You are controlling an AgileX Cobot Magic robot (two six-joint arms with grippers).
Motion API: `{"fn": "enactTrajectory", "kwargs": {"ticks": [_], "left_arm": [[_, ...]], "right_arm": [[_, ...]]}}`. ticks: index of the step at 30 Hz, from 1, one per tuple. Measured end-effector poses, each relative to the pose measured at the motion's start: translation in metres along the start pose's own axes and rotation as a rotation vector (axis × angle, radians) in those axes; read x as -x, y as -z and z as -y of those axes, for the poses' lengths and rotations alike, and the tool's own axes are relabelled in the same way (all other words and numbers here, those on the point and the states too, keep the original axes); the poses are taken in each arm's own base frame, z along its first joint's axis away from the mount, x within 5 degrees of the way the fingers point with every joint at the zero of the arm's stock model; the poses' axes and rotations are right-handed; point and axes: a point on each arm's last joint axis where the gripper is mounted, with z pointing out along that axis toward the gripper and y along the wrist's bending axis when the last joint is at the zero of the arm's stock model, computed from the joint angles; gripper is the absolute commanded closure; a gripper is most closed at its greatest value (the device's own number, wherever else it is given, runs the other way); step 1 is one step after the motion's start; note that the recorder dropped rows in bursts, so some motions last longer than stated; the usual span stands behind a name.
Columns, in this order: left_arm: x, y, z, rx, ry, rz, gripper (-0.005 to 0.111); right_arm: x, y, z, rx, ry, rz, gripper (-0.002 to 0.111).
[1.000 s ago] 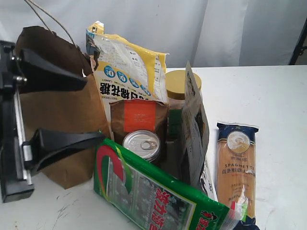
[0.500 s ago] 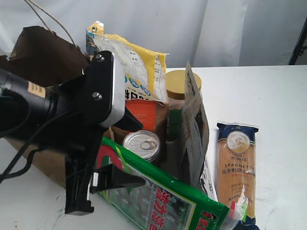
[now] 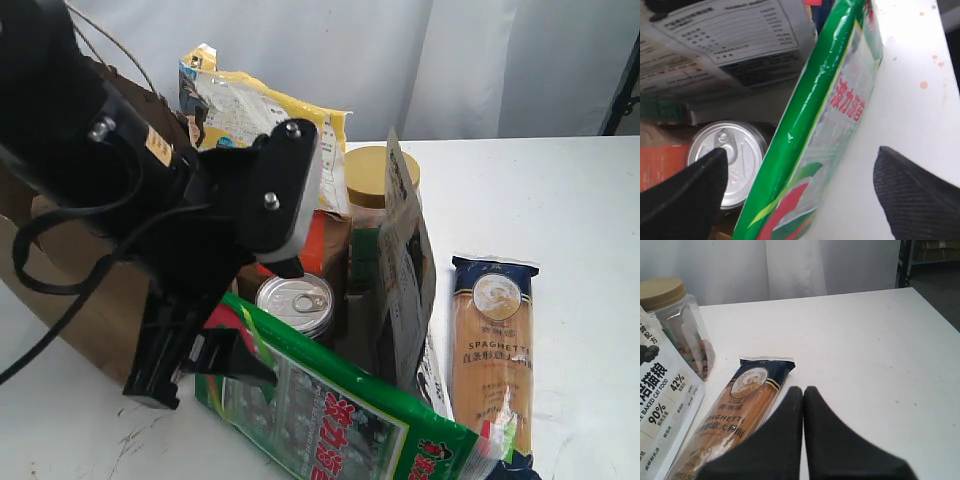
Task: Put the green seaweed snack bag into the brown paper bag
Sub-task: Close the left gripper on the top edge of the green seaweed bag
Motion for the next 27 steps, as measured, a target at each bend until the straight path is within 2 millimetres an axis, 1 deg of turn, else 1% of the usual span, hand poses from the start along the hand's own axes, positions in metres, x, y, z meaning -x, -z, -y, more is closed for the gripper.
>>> {"fn": "enactTrajectory", "kwargs": {"ticks": [5, 11, 15, 19, 24, 27], "left_arm": [[0.008, -0.015, 0.005, -0.04, -0.09, -0.036, 0.032], [0.007, -0.032, 0.001, -0.076, -0.107, -0.056, 0.032], [0.008, -0.033, -0.001, -0.058, -0.11, -0.046, 0.032], [0.014, -0.033, -0.006, -0.054, -0.128, -0.036, 0.032], [0.026, -0.051, -0.01, -0.087, -0.189, -0.042, 0.032], [0.027, -0.061, -0.012, -0.115, -0.193, -0.054, 0.032]], "right_arm": [[0.0, 0.0, 0.0, 0.0, 0.0, 0.0, 0.108], [0.0, 0.0, 0.0, 0.0, 0.0, 0.0, 0.108], [0.0, 0.0, 0.0, 0.0, 0.0, 0.0, 0.108], [0.0, 0.0, 0.0, 0.0, 0.0, 0.0, 0.108], [0.0, 0.0, 0.0, 0.0, 0.0, 0.0, 0.108], [0.0, 0.0, 0.0, 0.0, 0.0, 0.0, 0.108]]}}
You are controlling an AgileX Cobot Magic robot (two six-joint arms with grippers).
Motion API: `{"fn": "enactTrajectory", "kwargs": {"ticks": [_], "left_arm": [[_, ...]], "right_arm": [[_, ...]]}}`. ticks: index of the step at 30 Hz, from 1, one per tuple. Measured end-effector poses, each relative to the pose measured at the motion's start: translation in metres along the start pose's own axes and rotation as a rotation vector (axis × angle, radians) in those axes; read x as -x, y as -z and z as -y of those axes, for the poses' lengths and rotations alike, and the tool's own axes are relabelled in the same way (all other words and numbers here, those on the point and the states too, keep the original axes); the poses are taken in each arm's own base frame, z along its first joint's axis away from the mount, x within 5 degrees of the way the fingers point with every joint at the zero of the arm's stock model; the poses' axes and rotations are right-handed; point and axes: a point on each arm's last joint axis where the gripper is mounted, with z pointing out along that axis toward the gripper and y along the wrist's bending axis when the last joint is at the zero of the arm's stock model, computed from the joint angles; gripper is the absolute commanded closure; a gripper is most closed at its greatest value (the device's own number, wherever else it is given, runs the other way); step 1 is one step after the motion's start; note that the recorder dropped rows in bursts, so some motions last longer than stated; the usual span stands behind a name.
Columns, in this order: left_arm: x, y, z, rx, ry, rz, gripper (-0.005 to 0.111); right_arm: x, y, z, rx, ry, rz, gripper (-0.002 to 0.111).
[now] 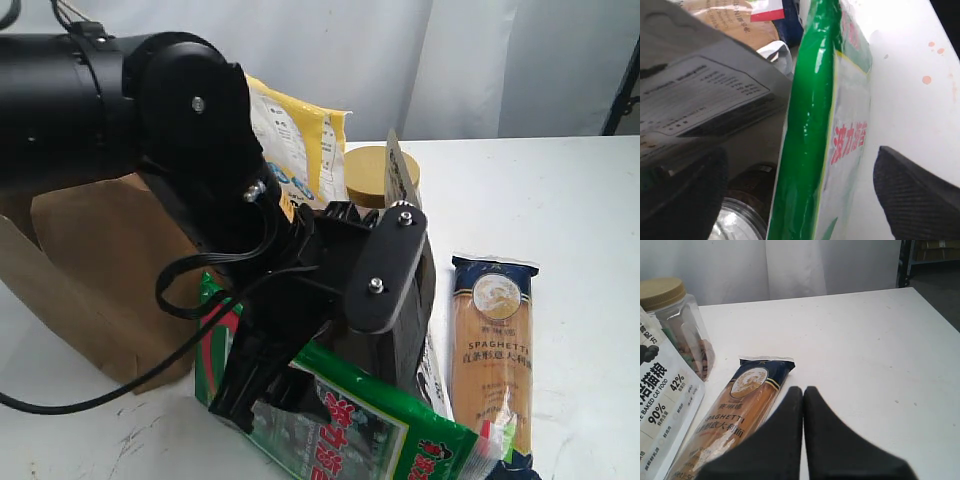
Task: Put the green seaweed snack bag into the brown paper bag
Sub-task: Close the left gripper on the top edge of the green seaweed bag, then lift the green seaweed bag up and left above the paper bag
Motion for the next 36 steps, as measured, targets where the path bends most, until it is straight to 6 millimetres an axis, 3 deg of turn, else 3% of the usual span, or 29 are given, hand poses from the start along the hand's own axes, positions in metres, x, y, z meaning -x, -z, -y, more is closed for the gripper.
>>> {"fn": "enactTrajectory", "kwargs": {"ticks": [22, 32, 36], "left_arm": [[-0.007, -0.04, -0.006, -0.13, 0.047, -0.019, 0.033], [-0.007, -0.04, -0.005, -0.138, 0.103, -0.023, 0.076], [-0.008, -0.04, -0.001, -0.177, 0.134, -0.034, 0.077]], "right_arm": [[0.0, 0.0, 0.0, 0.0, 0.0, 0.0, 0.108], [0.0, 0.0, 0.0, 0.0, 0.0, 0.0, 0.108], [0.0, 0.0, 0.0, 0.0, 0.0, 0.0, 0.108]]}}
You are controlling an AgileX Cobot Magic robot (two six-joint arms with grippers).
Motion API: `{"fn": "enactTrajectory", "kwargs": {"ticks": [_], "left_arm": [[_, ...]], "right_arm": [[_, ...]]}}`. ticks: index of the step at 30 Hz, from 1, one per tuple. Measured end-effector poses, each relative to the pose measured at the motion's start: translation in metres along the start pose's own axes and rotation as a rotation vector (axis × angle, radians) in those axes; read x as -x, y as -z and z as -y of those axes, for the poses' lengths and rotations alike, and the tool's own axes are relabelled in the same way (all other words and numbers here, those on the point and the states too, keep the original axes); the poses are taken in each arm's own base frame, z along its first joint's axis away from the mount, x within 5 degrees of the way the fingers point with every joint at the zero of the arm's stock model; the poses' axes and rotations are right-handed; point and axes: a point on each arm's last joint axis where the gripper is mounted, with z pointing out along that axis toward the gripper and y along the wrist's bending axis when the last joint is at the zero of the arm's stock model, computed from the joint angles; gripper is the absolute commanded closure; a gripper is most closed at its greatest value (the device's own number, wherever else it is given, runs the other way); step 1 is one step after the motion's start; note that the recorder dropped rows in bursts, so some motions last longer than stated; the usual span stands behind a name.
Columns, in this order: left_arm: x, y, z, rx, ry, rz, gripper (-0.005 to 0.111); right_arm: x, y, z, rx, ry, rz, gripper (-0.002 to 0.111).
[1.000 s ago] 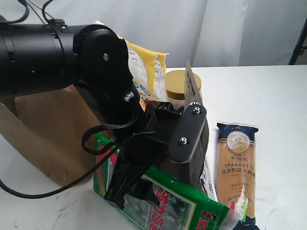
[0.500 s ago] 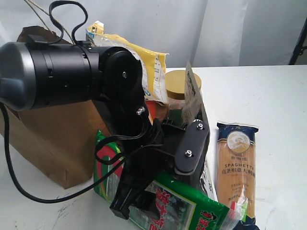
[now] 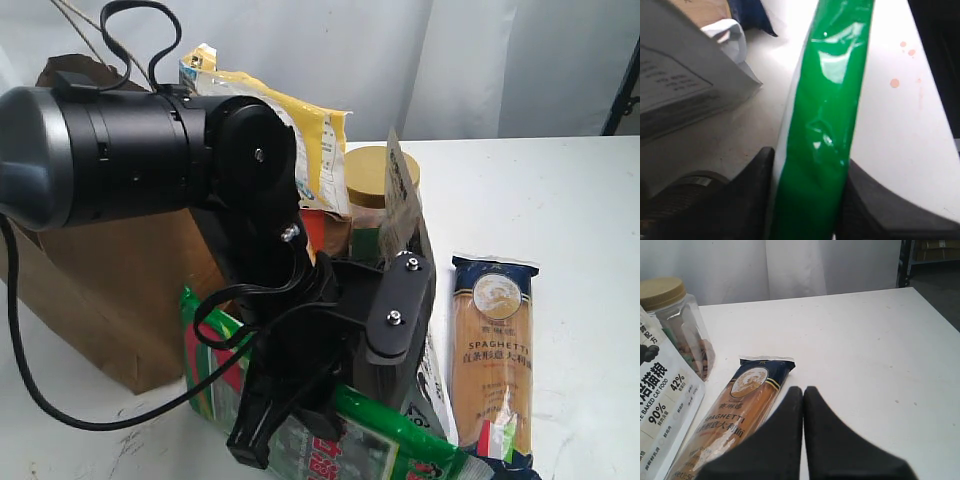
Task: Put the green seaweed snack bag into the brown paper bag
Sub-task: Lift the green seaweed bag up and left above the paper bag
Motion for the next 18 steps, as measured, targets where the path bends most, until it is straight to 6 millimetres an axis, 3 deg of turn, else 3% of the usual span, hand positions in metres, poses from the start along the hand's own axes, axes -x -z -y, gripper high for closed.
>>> {"fn": "enactTrajectory", "kwargs": {"ticks": [8, 11, 18], "left_arm": [[-0.005, 0.0, 0.001, -0.007, 0.128, -0.056, 0.085], [-0.006, 0.0, 0.002, -0.012, 0.153, -0.065, 0.107], [-0.002, 0.018, 0.008, 0.026, 0.153, -0.038, 0.107]], "right_arm": [[0.0, 0.0, 0.0, 0.0, 0.0, 0.0, 0.108], [0.0, 0.0, 0.0, 0.0, 0.0, -0.001, 0.108], [0.0, 0.0, 0.0, 0.0, 0.0, -0.002, 0.108]]}}
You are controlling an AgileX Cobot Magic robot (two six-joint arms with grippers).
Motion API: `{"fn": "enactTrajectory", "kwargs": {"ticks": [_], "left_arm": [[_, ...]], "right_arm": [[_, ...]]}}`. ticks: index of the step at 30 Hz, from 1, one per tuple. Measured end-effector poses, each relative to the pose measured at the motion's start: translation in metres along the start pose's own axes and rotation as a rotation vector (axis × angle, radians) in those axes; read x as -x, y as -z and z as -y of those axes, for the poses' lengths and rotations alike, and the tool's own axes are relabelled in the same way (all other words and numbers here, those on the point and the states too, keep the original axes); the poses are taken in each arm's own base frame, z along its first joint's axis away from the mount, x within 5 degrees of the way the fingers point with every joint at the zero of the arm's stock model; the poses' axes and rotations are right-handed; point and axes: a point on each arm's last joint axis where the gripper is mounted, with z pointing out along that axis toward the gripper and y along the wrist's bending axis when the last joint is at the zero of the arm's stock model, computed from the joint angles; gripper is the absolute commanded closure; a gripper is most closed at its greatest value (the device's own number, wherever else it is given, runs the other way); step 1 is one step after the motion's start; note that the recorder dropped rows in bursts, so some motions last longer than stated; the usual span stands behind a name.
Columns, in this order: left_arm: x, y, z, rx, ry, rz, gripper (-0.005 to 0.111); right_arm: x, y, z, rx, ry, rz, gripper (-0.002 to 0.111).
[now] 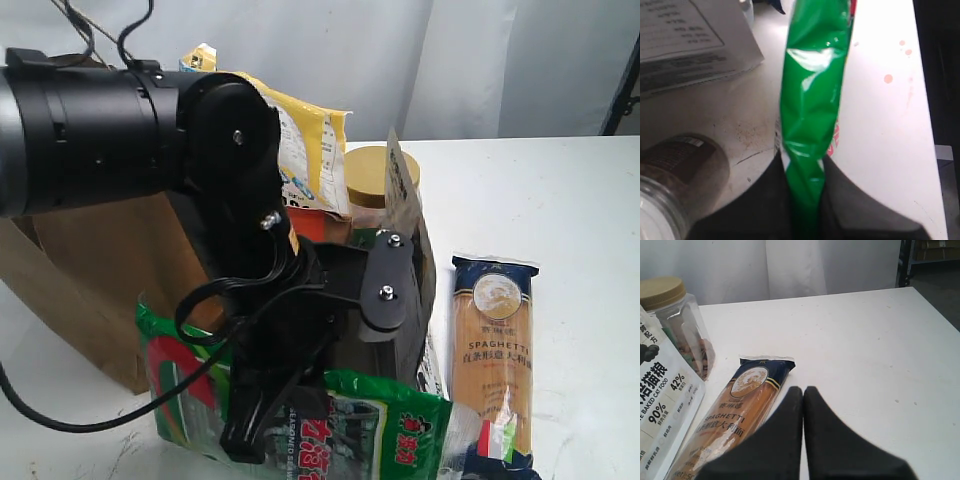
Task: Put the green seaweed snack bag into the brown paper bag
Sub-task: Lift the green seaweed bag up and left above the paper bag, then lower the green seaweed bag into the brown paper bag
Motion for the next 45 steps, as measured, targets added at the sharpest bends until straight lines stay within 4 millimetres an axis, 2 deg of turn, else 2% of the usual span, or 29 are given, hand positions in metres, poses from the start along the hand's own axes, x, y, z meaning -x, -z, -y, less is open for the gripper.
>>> {"fn": "enactTrajectory", "kwargs": {"ticks": [10, 14, 17, 22, 27, 32, 36, 40, 45], "left_arm": [[-0.003, 0.041, 0.017, 0.103, 0.09, 0.024, 0.107], [-0.007, 0.083, 0.04, 0.212, 0.167, 0.095, 0.107], [-0.015, 0.124, 0.068, 0.321, 0.249, 0.182, 0.107], [-0.034, 0.165, 0.099, 0.471, 0.376, 0.259, 0.107], [-0.058, 0.205, 0.127, 0.701, 0.559, 0.409, 0.107], [-0.077, 0.212, 0.142, 0.805, 0.651, 0.457, 0.107], [-0.086, 0.229, 0.154, 0.914, 0.689, 0.58, 0.107], [-0.097, 0.242, 0.164, 1.013, 0.715, 0.631, 0.107], [-0.102, 0.256, 0.166, 1.138, 0.73, 0.713, 0.107]], "right_arm": [[0.0, 0.0, 0.0, 0.0, 0.0, 0.0, 0.108], [0.0, 0.0, 0.0, 0.0, 0.0, 0.0, 0.108], [0.0, 0.0, 0.0, 0.0, 0.0, 0.0, 0.108], [0.0, 0.0, 0.0, 0.0, 0.0, 0.0, 0.108], [0.0, 0.0, 0.0, 0.0, 0.0, 0.0, 0.108], [0.0, 0.0, 0.0, 0.0, 0.0, 0.0, 0.108], [0.0, 0.0, 0.0, 0.0, 0.0, 0.0, 0.108], [0.0, 0.0, 0.0, 0.0, 0.0, 0.0, 0.108], [0.0, 0.0, 0.0, 0.0, 0.0, 0.0, 0.108]]}}
